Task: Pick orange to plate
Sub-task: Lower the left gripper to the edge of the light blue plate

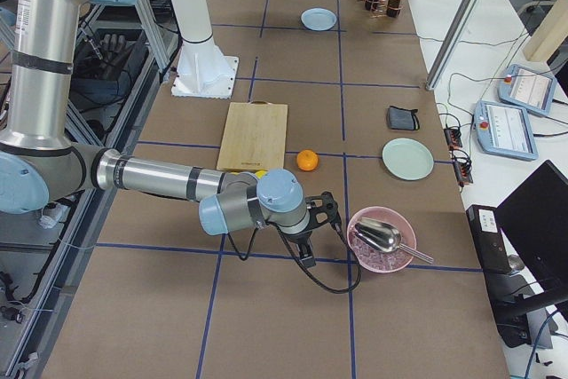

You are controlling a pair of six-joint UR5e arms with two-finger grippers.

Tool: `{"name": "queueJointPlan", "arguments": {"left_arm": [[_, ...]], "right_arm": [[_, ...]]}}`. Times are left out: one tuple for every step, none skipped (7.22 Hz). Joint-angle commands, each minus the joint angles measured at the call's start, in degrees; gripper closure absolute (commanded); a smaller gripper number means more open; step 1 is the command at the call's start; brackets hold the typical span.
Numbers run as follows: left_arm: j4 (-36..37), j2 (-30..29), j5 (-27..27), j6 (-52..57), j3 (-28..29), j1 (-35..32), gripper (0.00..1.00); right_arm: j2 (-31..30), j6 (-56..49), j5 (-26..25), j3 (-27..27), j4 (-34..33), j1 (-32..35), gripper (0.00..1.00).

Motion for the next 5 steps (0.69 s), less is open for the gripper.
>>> {"name": "queueJointPlan", "arguments": {"left_arm": [[-5.6, -0.2, 4.7, -3.9, 4.7, 4.1, 0.31], [-5.8, -0.4, 5.6, -5.5, 5.3, 5.4, 0.31], [-5.9, -0.4, 8.3, -7.3, 5.3, 7.7, 0.31], [-5.9, -0.7, 9.2, -9.1, 5.3, 9.3, 0.31], [-5.9, -1.0, 9.3, -9.6, 5.4, 10.0, 0.33]], "right_arm": [[-0.5, 0.0, 0.0, 0.0, 0.3, 0.0, 0.0], [-0.5, 0.0, 0.0, 0.1, 0.3, 0.0, 0.0], [-0.5, 0.0, 0.0, 0.1, 0.3, 0.0, 0.0], [-0.5, -0.1, 0.0, 0.1, 0.3, 0.0, 0.0], [-0.5, -0.1, 0.0, 0.1, 0.3, 0.0, 0.0]]}}
